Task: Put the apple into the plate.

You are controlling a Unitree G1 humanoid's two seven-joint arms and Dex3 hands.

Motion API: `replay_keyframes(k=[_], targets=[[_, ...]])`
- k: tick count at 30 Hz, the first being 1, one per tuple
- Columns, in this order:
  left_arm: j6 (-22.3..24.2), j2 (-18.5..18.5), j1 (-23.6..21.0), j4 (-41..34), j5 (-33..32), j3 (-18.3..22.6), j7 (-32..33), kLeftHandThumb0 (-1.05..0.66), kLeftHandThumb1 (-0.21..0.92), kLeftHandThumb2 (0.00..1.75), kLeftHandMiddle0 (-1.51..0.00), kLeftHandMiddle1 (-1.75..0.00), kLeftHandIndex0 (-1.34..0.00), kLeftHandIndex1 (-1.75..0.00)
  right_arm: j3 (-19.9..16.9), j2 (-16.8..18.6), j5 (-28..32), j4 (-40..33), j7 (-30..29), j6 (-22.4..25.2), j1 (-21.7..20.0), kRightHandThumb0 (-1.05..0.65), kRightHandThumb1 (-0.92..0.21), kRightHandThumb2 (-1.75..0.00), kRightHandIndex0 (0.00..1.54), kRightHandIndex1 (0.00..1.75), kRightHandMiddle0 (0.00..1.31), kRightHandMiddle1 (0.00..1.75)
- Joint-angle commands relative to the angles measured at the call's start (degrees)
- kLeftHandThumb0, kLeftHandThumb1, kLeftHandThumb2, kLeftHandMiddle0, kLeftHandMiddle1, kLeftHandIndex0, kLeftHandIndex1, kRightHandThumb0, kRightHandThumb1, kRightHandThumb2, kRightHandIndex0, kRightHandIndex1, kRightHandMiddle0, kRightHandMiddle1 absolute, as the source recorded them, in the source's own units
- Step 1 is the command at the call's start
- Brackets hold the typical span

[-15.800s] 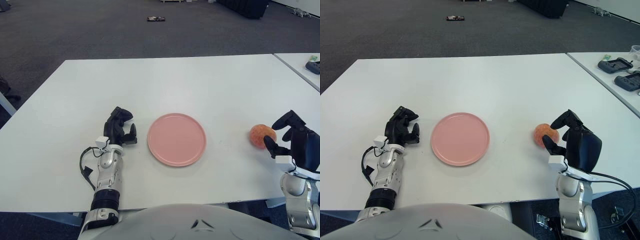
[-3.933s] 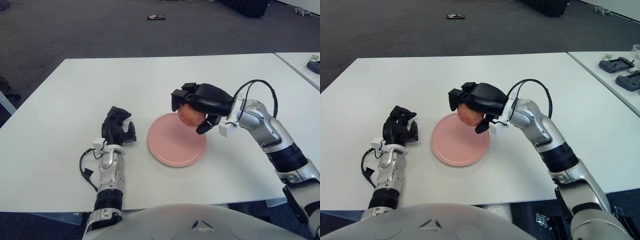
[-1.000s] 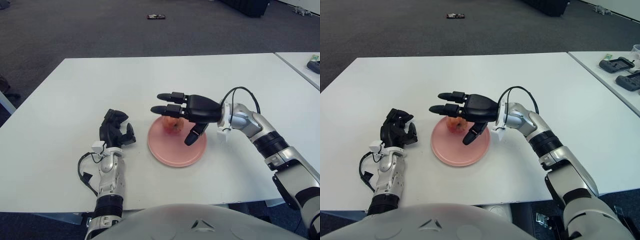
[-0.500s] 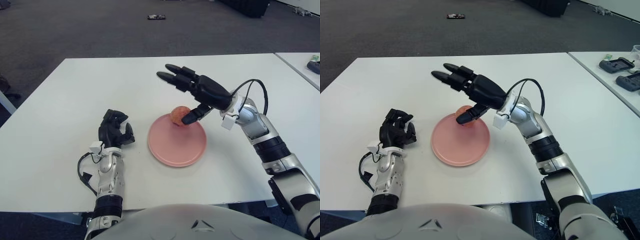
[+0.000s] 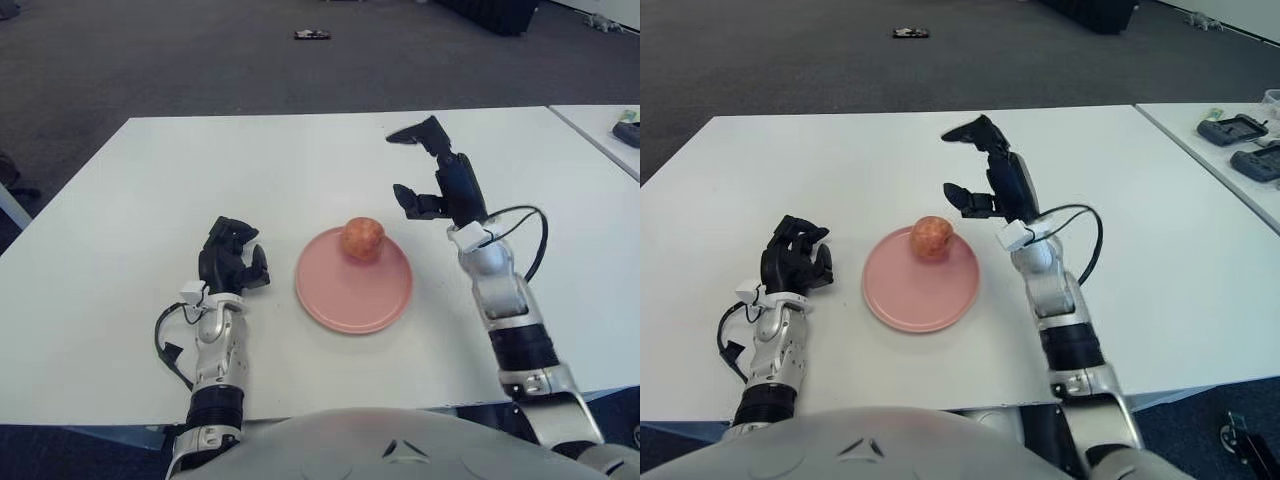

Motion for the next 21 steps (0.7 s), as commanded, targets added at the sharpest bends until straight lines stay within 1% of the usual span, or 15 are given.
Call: replay_keyframes(k=[1, 3, 6, 9, 14, 21], targets=[[1.51, 0.19, 1.24, 3.5, 0.12, 0.45, -0.73, -0.01, -0.08, 1.75, -0.93, -1.75, -0.71, -1.65, -1.88, 0.79, 1.28, 0.35, -1.42, 2.21, -0.68, -0.4, -0.61, -0.96, 0.6, 1.6, 0.38, 1.74], [1.38, 0.26, 1.07, 3.86, -0.03, 0.56, -0.95, -0.01, -0.08, 1.75, -0.94, -1.75, -0.71, -1.65, -2.72, 0.48, 1.92, 2.41, -1.86, 1.58, -0.98, -0.4, -0.6, -0.98, 0.7, 1.69, 0.39, 1.74], [0.9, 0.34, 0.82, 4.48, -0.04, 0.67, -1.43, -0.01, -0.08, 1.75, -0.94, -1.75, -0.71, -1.65, -3.7, 0.7, 2.49, 5.23, -3.18, 0.61, -0.91, -0.4, -0.59, -0.98, 0.81, 1.73, 0.4, 1.75], [0.05, 0.46, 0.66, 5.07, 0.42, 0.51, -1.82, -0.01, -0.08, 1.75, -0.94, -1.75, -0.71, -1.65, -4.24, 1.04, 2.03, 8.32, -5.0, -0.26, 0.03, -0.4, -0.59, -0.99, 0.88, 1.74, 0.4, 1.75], [-0.51, 0.76, 0.35, 5.83, 1.01, 0.43, -1.81, -0.01, -0.08, 1.75, -0.94, -1.75, -0.71, -1.65, -3.95, 0.48, 0.58, 12.46, -7.24, -1.33, 1.24, -0.4, -0.58, -0.99, 0.93, 1.75, 0.41, 1.75], [-0.64, 0.96, 0.15, 6.22, 1.72, 0.43, -1.49, -0.01, -0.08, 1.75, -0.93, -1.75, -0.71, -1.65, -3.69, -0.38, -0.29, 15.41, -7.61, 0.22, 2.31, -0.41, -0.58, -1.0, 0.93, 1.75, 0.41, 1.75]])
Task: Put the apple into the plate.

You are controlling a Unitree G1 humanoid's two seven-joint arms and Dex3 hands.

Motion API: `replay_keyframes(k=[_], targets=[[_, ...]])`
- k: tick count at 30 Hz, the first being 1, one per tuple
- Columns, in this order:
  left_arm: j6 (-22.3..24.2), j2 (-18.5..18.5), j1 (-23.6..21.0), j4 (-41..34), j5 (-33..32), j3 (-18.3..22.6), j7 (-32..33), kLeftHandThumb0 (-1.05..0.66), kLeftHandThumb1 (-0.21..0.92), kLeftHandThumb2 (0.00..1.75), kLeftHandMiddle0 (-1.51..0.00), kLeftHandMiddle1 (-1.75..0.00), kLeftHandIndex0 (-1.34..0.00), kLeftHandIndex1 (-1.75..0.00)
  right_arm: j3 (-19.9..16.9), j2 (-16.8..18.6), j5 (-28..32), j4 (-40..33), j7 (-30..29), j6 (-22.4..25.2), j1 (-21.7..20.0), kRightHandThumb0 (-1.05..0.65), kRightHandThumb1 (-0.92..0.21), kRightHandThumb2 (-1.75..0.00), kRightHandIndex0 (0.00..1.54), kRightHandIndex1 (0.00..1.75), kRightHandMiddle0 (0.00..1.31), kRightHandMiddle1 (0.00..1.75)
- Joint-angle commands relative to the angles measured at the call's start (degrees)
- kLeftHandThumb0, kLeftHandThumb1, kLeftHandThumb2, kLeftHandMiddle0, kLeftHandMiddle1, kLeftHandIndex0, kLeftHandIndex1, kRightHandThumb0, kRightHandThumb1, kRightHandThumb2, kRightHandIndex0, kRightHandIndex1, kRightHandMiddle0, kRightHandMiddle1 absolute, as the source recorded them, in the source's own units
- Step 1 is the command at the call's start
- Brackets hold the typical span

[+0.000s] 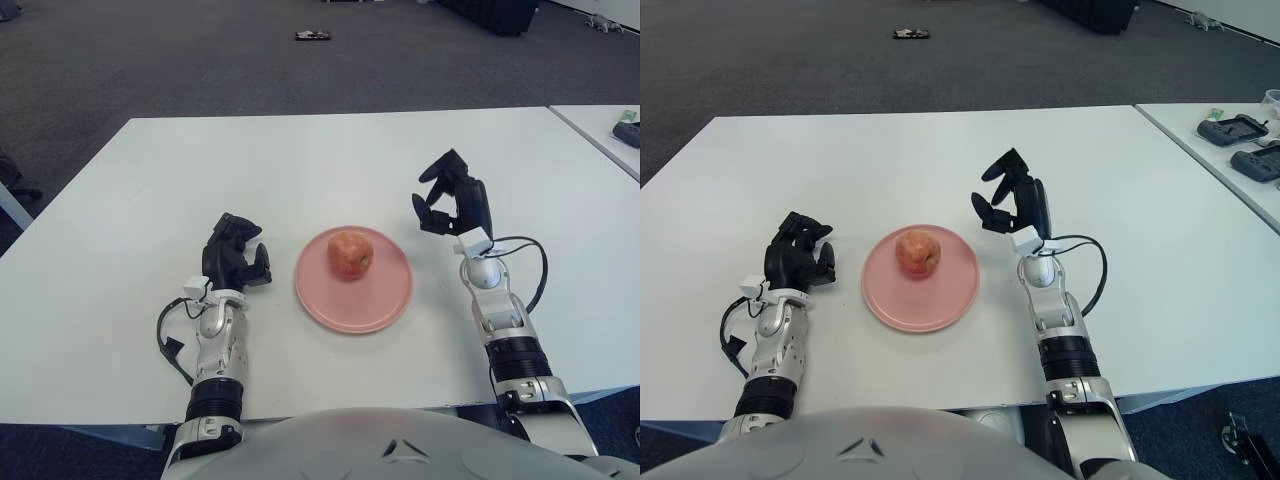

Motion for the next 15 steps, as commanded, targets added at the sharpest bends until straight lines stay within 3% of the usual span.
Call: replay_keyframes(k=[1, 15], targets=[[1.21, 0.0, 1.88, 3.12, 0.64, 0.22, 0.1, -0.01, -0.08, 1.75, -0.93, -1.75, -0.71, -1.65, -0.15, -0.71, -0.52, 1.1, -0.64, 0.53, -0.18, -0.41, -0.58, -1.0, 0.92, 1.75, 0.41, 1.75], [2.17, 0.14, 1.76, 2.85, 0.37, 0.45, 0.18, -0.01, -0.09, 1.75, -0.93, -1.75, -0.72, -1.64, 0.02, 0.18, 1.32, 3.47, -0.47, 1.33, 2.75, -0.4, -0.59, -0.98, 0.84, 1.75, 0.4, 1.75]])
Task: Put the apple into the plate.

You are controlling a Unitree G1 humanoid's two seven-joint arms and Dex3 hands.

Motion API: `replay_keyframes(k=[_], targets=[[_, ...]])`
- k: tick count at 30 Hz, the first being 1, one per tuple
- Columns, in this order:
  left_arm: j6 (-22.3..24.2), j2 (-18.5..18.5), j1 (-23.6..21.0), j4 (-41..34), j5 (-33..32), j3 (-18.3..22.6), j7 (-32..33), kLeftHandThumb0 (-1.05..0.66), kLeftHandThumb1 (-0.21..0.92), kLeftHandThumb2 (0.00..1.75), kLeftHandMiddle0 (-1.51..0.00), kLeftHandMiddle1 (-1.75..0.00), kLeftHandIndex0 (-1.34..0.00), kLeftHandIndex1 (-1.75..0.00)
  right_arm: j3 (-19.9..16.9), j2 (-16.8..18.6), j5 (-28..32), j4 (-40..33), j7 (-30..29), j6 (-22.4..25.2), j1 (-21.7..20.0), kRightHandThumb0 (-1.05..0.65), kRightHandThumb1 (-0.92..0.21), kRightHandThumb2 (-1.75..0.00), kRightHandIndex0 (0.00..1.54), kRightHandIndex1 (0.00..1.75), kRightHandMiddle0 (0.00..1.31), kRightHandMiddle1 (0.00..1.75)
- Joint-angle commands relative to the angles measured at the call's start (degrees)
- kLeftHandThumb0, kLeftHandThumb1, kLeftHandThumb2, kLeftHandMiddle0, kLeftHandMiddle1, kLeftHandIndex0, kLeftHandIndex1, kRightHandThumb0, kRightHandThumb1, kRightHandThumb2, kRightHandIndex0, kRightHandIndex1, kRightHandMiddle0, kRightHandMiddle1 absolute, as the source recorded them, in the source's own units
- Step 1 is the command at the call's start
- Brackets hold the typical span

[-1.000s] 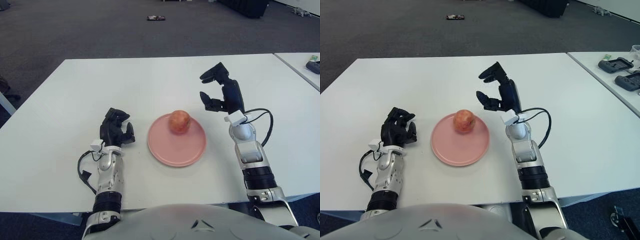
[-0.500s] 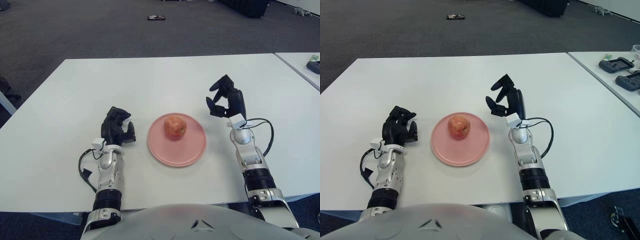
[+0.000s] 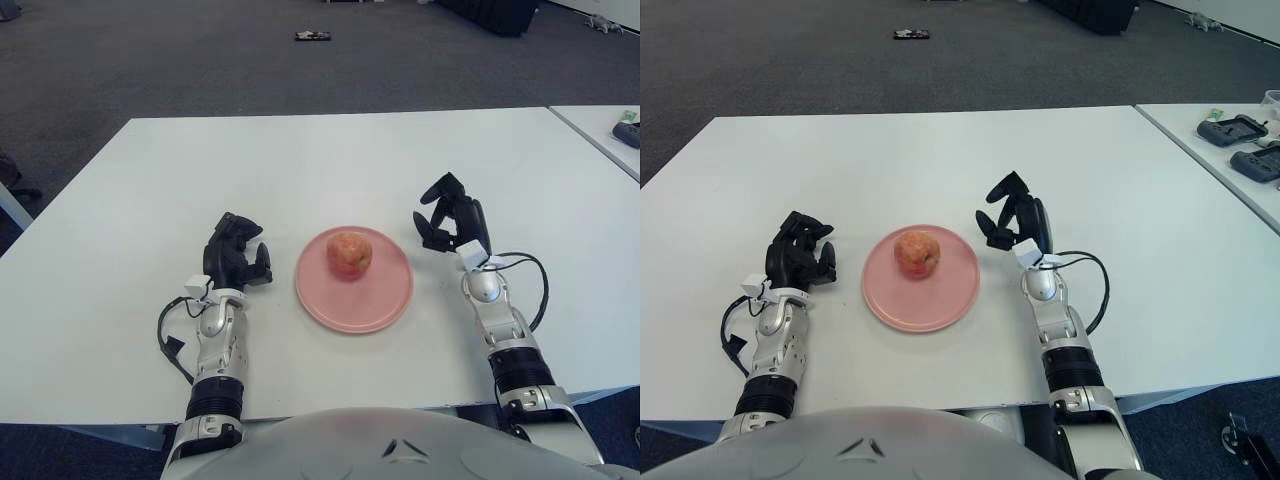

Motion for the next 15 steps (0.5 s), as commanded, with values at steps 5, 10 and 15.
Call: replay_keyframes(k=[5, 10, 15], targets=[[2.24, 0.08, 1.93, 2.74, -0.13, 0.4, -0.33, -0.01, -0.09, 1.75, -0.94, -1.75, -0.72, -1.64, -0.45, 2.68, 2.25, 0.16, -1.49, 0.46, 2.52, -0.41, -0.57, -1.01, 0.87, 1.75, 0.42, 1.75], [2.1, 0.28, 1.99, 2.73, 0.09, 0.29, -0.42, -0.01, -0.09, 1.75, -0.94, -1.75, -0.72, -1.64, -0.85, 4.7, 3.17, 0.05, -3.09, 0.05, 3.76, -0.41, -0.56, -1.02, 0.88, 1.75, 0.42, 1.75], [1.86, 0.27, 2.17, 2.49, -0.03, 0.31, -0.57, -0.01, -0.09, 1.75, -0.94, -1.75, -0.71, -1.65, -1.26, 6.14, 2.83, 2.12, -6.12, -1.89, 5.3, -0.42, -0.53, -1.05, 0.89, 1.75, 0.44, 1.75]])
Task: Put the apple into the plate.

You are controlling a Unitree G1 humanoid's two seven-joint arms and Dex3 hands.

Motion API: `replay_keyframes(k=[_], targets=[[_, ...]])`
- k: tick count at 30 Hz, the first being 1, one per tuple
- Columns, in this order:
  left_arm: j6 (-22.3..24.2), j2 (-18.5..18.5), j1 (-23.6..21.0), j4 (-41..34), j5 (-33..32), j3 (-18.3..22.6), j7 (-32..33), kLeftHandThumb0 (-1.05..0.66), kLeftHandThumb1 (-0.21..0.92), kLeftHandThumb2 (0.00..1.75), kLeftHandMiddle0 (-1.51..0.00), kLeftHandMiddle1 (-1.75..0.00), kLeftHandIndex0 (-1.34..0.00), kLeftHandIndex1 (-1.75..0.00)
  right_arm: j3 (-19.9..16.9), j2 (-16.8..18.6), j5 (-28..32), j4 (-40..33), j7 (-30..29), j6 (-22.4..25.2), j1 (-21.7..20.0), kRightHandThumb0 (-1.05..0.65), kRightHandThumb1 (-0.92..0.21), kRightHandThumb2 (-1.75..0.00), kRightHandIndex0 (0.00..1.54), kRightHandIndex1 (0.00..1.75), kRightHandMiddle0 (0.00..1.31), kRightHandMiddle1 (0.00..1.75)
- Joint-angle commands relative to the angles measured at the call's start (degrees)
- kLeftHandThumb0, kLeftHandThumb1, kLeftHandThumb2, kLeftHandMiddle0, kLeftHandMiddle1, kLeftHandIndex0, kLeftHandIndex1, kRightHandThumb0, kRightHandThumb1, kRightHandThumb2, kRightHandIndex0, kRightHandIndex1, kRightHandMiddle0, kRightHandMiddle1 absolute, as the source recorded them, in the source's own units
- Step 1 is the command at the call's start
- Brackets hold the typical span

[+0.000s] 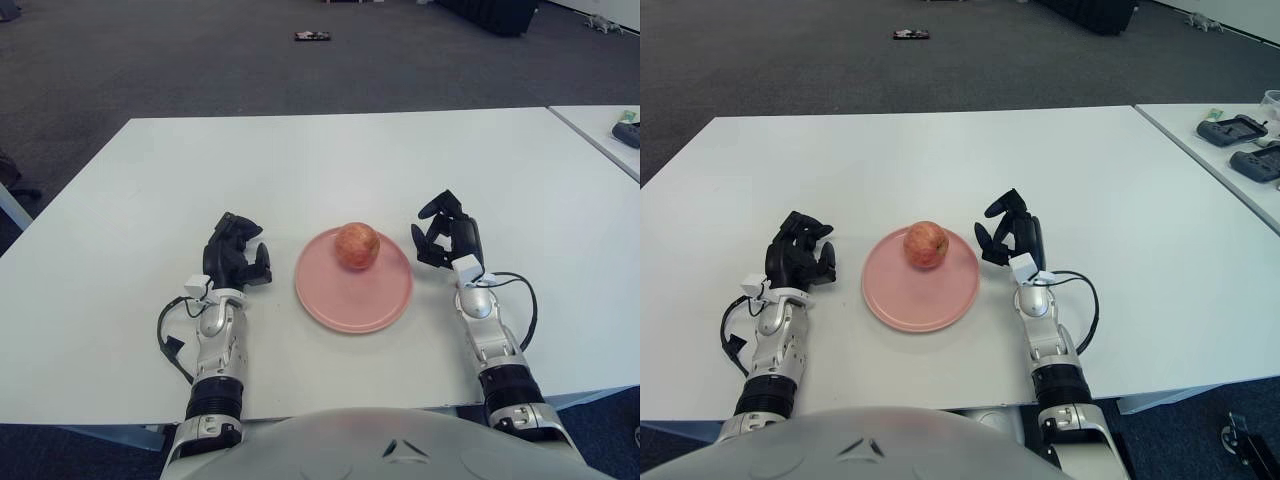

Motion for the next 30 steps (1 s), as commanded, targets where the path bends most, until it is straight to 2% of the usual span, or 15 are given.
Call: replay_keyframes(k=[1, 14, 21, 30], targets=[[1.71, 0.03, 2.2, 2.39, 0.05, 0.3, -0.4, -0.01, -0.09, 1.75, -0.94, -1.75, -0.71, -1.65, -0.99, 0.96, 0.56, 2.02, -2.68, -2.06, 1.24, -0.42, -0.53, -1.06, 0.89, 1.75, 0.45, 1.75], [2.25, 1.03, 2.97, 1.14, 1.52, -0.36, -0.1, -0.01, -0.08, 1.75, -0.93, -1.75, -0.71, -1.65, -1.63, 4.41, -0.04, 6.16, -10.66, -6.66, 2.79, -0.42, -0.5, -1.1, 0.94, 1.75, 0.47, 1.75], [3.74, 1.33, 3.26, 0.27, 1.06, -0.14, -0.41, -0.01, -0.08, 1.75, -0.94, -1.75, -0.71, -1.65, -2.47, 4.44, 0.34, 9.31, -12.45, -8.41, 2.83, -0.43, -0.49, -1.11, 0.93, 1.75, 0.47, 1.75], [4.56, 1.41, 3.46, -0.39, 0.89, -0.02, -0.61, -0.01, -0.08, 1.75, -0.94, -1.75, -0.71, -1.65, -1.56, 4.13, -0.96, 9.13, -13.63, -9.32, 3.08, -0.42, -0.49, -1.1, 0.94, 1.75, 0.47, 1.75]])
